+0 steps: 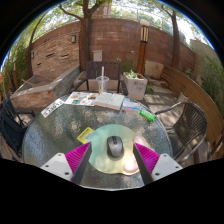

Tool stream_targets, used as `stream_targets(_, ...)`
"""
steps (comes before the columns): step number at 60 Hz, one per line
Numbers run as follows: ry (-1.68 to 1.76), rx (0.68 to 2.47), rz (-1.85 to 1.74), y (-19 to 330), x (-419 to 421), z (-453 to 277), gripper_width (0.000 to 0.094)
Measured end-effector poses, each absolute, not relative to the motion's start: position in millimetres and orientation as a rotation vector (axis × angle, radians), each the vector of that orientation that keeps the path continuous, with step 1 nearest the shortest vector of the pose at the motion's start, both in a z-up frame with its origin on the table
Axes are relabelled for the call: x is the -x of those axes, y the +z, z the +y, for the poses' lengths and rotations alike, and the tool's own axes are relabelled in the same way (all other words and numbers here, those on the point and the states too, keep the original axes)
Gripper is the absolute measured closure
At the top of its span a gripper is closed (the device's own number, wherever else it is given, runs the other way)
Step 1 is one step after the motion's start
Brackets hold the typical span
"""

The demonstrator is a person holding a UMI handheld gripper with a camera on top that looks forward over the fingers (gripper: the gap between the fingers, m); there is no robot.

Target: Arrange mouse

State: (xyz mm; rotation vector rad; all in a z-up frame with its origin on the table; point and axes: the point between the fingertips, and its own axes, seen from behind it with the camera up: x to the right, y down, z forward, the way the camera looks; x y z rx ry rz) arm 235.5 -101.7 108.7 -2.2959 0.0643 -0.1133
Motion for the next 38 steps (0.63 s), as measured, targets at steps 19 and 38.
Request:
stream_targets(19,-0.196,2.225,0.050,191.2,-195.8,-208.1,0.0078)
stream_targets(38,-0.213,2.201,0.045,209.6,-182.9,-237.1,0.0078)
